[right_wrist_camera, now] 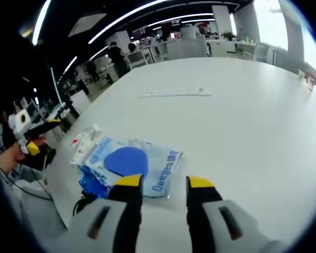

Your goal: Arrange the tabletop items into an orderly group along one side of the table until the central work area is clear of visible clutter.

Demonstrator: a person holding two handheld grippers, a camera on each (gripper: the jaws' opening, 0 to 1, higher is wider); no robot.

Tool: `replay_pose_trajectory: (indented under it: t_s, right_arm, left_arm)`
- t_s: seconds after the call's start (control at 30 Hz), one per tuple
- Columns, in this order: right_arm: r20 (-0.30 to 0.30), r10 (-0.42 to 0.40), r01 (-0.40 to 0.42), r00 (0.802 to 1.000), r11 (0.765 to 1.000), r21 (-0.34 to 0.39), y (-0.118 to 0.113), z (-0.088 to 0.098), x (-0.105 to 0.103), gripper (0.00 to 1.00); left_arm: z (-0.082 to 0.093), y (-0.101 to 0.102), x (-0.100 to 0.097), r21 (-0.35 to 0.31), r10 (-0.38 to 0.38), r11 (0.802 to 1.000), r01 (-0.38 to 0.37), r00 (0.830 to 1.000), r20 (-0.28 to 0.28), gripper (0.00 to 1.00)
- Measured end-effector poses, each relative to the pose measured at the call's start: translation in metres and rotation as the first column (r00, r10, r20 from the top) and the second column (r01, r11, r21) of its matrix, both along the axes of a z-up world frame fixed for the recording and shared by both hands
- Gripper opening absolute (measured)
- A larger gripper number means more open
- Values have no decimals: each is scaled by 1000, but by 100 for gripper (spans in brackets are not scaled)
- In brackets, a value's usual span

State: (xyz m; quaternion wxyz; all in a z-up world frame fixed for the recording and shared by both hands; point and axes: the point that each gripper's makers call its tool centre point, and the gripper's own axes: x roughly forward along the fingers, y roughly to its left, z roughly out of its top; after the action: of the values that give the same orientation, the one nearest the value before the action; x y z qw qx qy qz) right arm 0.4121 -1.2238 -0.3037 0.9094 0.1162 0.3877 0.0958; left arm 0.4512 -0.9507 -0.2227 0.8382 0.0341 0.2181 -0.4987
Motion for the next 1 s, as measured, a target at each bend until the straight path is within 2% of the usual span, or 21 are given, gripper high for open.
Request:
replay_pose_trajectory:
  t_s: [0.63, 1.0]
  right_arm:
    - [-52, -8, 10, 999, 1000, 22, 3, -23, 3, 25]
    - [-67, -24, 29, 997, 997, 73, 8, -30, 7, 22]
  left_arm:
    - [-7, 2, 4, 4, 10, 1000, -10, 1000, -9, 77]
    - [-11, 2, 5, 5, 14, 1000, -14, 1000, -14, 76]
